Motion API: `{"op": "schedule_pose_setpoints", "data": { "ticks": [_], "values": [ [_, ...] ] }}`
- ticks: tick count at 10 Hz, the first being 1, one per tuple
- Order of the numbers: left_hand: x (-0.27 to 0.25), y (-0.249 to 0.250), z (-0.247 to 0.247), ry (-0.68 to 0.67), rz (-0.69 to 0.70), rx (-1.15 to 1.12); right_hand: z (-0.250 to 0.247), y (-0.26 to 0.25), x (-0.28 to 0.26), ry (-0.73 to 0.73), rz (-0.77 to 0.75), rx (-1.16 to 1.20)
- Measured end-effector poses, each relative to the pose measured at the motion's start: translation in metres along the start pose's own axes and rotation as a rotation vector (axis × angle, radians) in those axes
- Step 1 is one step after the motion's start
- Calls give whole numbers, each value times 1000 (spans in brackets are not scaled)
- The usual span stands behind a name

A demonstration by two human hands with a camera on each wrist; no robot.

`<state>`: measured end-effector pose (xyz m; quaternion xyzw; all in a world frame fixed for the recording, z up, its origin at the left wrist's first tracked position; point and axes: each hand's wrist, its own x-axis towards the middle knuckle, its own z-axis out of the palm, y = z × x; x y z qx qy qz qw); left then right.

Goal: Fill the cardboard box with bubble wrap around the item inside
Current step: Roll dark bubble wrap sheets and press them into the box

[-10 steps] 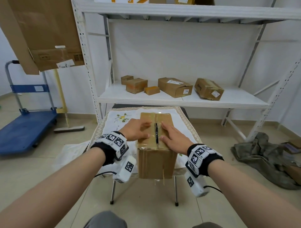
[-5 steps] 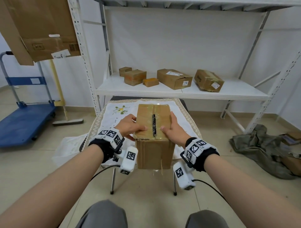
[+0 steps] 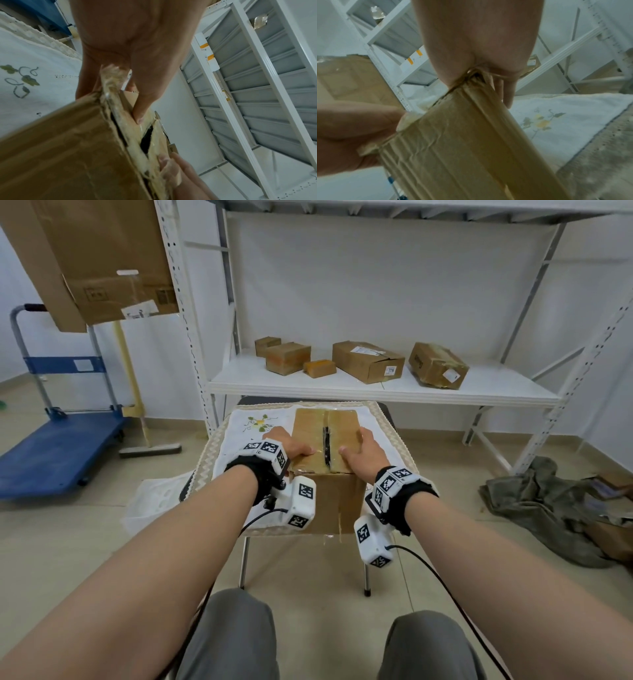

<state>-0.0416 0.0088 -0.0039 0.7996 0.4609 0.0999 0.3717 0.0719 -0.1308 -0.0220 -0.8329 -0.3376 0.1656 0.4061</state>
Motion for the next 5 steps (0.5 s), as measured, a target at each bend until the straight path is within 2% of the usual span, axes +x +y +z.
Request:
{"op": "schedule_pose_setpoints", "data": {
  "ticks": [2,3,4,5],
  "values": [
    [-4,11,-1,57,-20,58,-10,-3,-1,-46,46,9],
    [-12,12,0,95,-9,9,-17,-6,-9,-20,49,75],
    [-21,10,0,144,37,-85,-19,-4,-13,-13,47,163],
    [-35,5,-2,235,150,-230,-28,0,-29,51,22,256]
  ]
}}
